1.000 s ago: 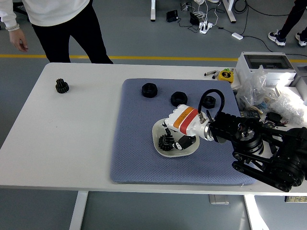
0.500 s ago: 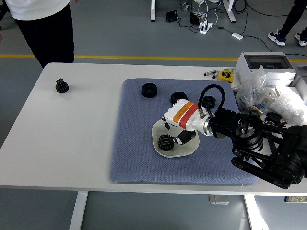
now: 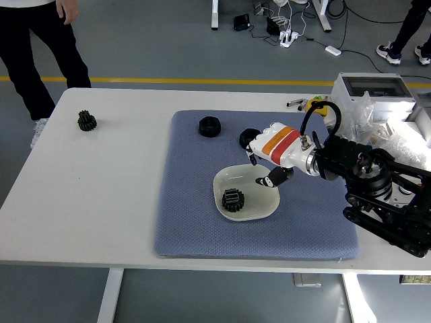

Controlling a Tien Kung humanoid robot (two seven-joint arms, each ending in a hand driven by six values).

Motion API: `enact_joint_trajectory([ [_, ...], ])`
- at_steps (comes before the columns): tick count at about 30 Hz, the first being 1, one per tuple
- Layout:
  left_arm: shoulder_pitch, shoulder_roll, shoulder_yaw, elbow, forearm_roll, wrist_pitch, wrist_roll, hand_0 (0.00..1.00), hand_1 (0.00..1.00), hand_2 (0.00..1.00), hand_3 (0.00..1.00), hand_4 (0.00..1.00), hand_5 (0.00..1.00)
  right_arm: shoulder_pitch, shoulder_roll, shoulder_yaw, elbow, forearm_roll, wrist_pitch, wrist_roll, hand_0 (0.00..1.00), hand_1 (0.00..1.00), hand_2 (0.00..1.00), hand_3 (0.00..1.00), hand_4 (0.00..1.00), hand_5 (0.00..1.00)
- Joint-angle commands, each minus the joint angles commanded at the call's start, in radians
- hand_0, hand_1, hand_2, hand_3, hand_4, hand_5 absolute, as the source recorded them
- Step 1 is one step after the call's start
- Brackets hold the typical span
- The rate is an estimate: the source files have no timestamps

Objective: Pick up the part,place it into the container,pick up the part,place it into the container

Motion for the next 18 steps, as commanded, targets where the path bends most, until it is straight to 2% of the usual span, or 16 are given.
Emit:
enact_joint_trajectory([
  [3, 0.001, 0.000, -0.001, 0.000, 0.003, -0.001, 0.001, 0.646, 0.652, 0.611, 0.550, 0.585, 0.474, -0.013, -0.008, 0.040, -0.030, 0.027, -0.060, -0.013, 0.212, 0.423, 0.529, 0.522, 0.802, 0.355],
  [4, 0.001, 0.000, -0.001, -0.001, 0.005, -0.002, 0.001, 0.646, 0.652, 0.611, 0.550, 0.585, 0.474, -0.019, -0.013, 0.051, -0.053, 0.060, -0.093, -0.024, 0.212, 0.423, 0.529, 0.522, 0.802, 0.355],
  [5, 0.001, 0.001, 0.000, -0.001, 0.006, -0.003, 0.002, 0.647, 0.652, 0.610, 0.550, 0.585, 0.474, -0.024, -0.018, 0.059, -0.072, 0.099, -0.128, -0.035, 0.262, 0.449, 0.557, 0.534, 0.808, 0.360],
  [10, 0.002, 0.000, 0.002, -0.001, 0.001, -0.002, 0.000, 0.647, 0.652, 0.610, 0.550, 0.585, 0.474, -0.061, -0.055, 0.090, -0.119, 0.303, -0.301, -0.063, 0.262, 0.449, 0.557, 0.534, 0.808, 0.360],
  [11, 0.001, 0.000, 0.002, -0.001, 0.002, -0.001, 0.000, 0.647, 0.651, 0.609, 0.550, 0.585, 0.474, -0.069, -0.062, 0.096, -0.122, 0.342, -0.326, -0.060, 0.332, 0.498, 0.624, 0.566, 0.822, 0.365],
  [12, 0.001, -0.001, 0.002, -0.001, 0.002, -0.001, 0.000, 0.647, 0.651, 0.609, 0.550, 0.585, 0.474, -0.078, -0.069, 0.103, -0.124, 0.388, -0.348, -0.053, 0.332, 0.498, 0.624, 0.566, 0.822, 0.365],
  [16, 0.000, -0.002, 0.001, -0.002, 0.007, -0.003, 0.001, 0.647, 0.651, 0.609, 0.550, 0.585, 0.474, -0.121, -0.081, 0.142, -0.144, 0.557, -0.356, 0.018, 0.332, 0.498, 0.624, 0.566, 0.822, 0.365],
  [17, 0.001, -0.002, 0.002, -0.002, 0.007, -0.003, 0.001, 0.646, 0.651, 0.609, 0.550, 0.584, 0.474, -0.128, -0.082, 0.149, -0.148, 0.596, -0.354, 0.034, 0.436, 0.591, 0.714, 0.623, 0.915, 0.488],
  [18, 0.001, -0.003, 0.002, -0.002, 0.007, -0.002, 0.001, 0.646, 0.651, 0.609, 0.550, 0.584, 0.474, -0.141, -0.083, 0.160, -0.154, 0.641, -0.349, 0.061, 0.436, 0.591, 0.714, 0.623, 0.915, 0.488],
])
